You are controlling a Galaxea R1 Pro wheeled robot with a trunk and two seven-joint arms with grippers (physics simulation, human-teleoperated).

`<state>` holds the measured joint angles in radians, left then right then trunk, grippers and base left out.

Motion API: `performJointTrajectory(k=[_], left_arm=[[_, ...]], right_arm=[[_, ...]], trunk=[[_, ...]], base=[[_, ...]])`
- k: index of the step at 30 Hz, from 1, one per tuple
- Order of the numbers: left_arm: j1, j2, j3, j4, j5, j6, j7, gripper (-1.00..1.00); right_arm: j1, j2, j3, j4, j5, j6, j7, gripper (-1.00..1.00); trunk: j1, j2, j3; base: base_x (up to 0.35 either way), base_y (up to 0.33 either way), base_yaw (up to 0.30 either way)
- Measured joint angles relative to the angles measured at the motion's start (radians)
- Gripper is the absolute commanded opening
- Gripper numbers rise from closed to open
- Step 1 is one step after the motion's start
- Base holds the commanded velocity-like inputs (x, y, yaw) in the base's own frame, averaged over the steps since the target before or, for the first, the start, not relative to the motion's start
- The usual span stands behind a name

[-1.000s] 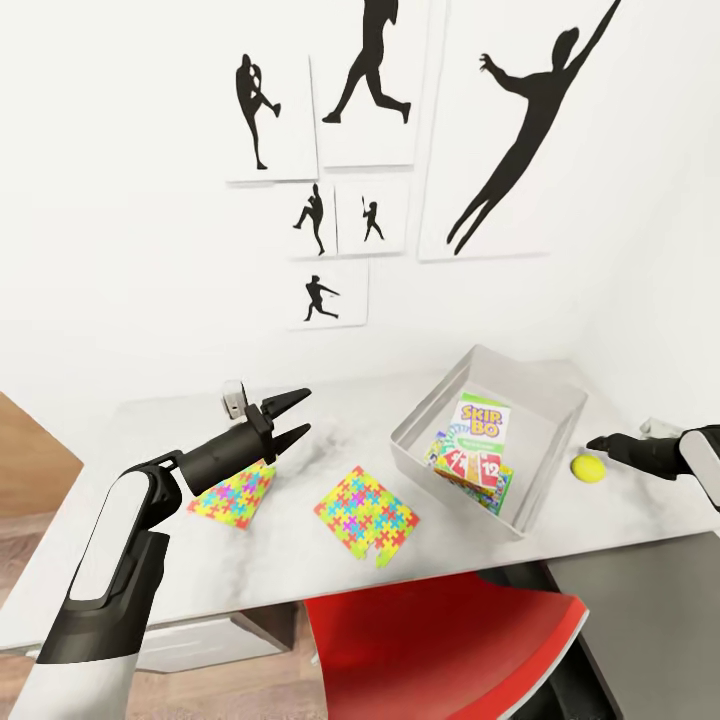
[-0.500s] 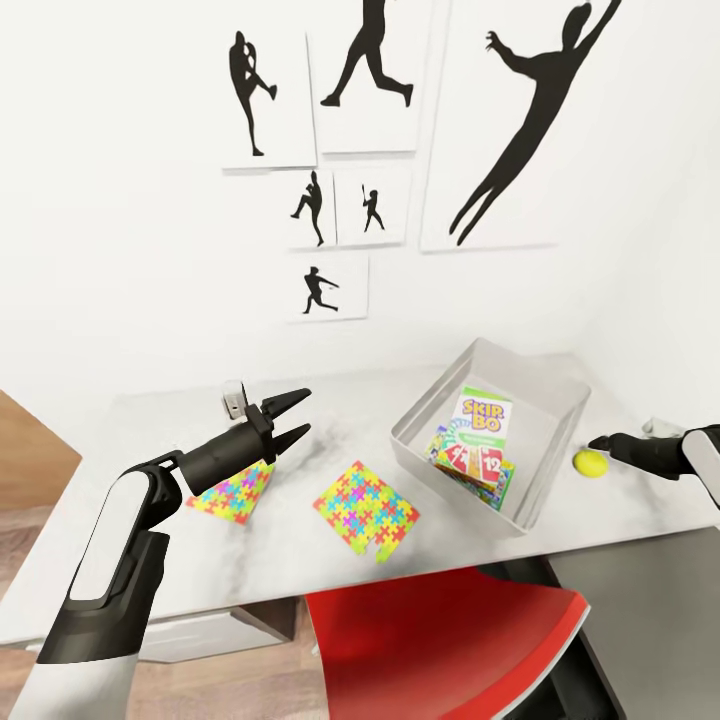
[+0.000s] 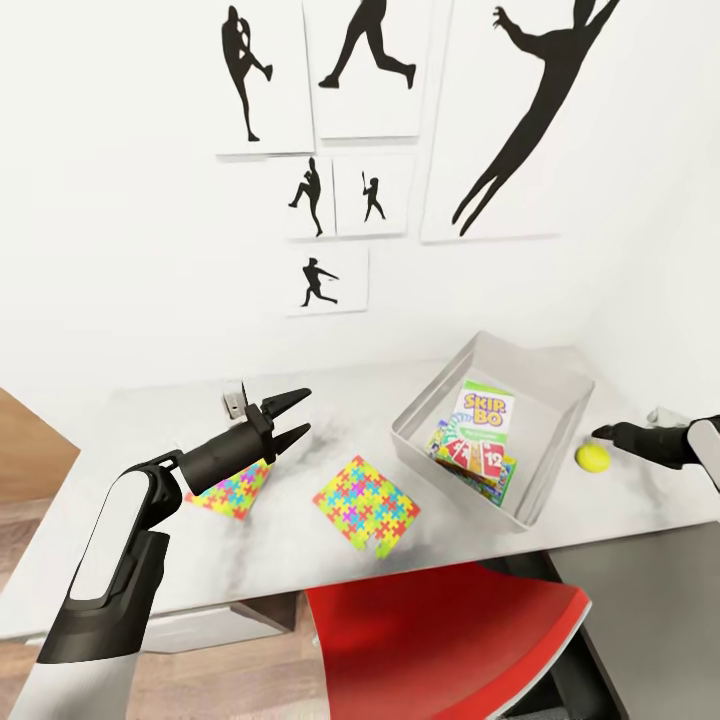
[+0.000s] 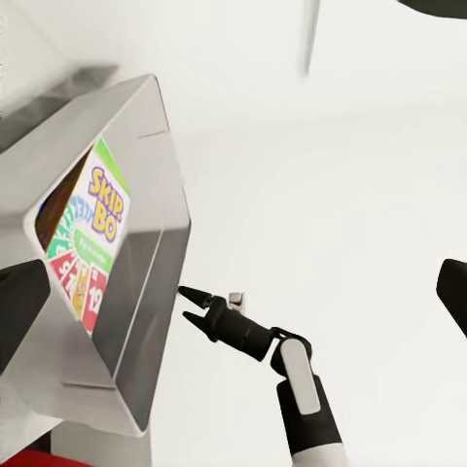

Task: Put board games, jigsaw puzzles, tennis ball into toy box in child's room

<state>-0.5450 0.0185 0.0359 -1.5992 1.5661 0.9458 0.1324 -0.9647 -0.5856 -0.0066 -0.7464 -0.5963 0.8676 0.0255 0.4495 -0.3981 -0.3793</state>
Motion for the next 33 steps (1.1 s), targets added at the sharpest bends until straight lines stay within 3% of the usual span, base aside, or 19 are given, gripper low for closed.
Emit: performJointTrajectory(k=[13,33], left_arm=[[-0.001,-0.001,0.0,0.0,0.0,0.0,0.0,1.0],[-0.002,-0.002,-0.001,0.0,0.0,0.0,0.0,1.0]], right_arm=[[-0.064,-0.004,-0.003,0.01,-0.001,0.003,0.001,1.0],[-0.074,-0.007,-0.004,0.016,-0.001,0.003,0.001,1.0]], trunk=[[0.0,0.0,-0.021],[0.0,0.0,-0.054]], base=[[0.0,0.0,0.0],[0.0,0.0,0.0]])
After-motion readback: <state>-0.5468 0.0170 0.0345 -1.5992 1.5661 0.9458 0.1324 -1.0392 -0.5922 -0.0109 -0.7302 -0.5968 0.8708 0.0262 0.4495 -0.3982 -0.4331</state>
